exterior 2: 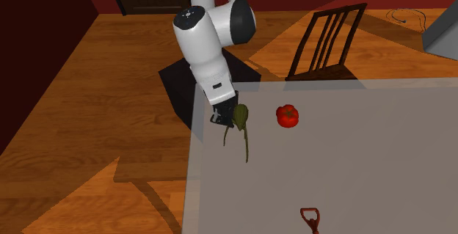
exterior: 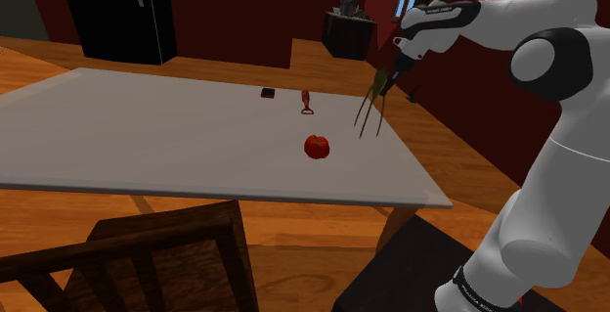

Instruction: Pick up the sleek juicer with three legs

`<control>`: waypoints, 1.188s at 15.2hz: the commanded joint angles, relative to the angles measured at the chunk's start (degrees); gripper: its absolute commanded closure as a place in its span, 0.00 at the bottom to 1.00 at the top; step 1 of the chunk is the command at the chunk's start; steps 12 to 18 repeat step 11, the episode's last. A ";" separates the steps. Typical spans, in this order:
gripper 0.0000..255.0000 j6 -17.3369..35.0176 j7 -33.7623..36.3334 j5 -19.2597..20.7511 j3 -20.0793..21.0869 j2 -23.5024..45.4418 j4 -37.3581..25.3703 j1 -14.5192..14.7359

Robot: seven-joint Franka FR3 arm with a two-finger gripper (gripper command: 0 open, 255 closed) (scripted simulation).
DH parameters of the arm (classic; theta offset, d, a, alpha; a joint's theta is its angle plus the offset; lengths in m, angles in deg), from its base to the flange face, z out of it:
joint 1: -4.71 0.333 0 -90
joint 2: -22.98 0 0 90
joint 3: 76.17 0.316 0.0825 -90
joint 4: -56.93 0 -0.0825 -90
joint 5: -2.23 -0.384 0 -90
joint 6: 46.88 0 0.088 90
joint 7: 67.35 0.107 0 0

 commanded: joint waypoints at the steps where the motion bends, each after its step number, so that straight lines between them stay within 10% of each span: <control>1: 1.00 -1.57 0.44 0.18 -0.05 0.00 -1.61 -0.06; 18: 1.00 -7.86 1.68 0.23 -0.36 0.67 -8.51 -0.60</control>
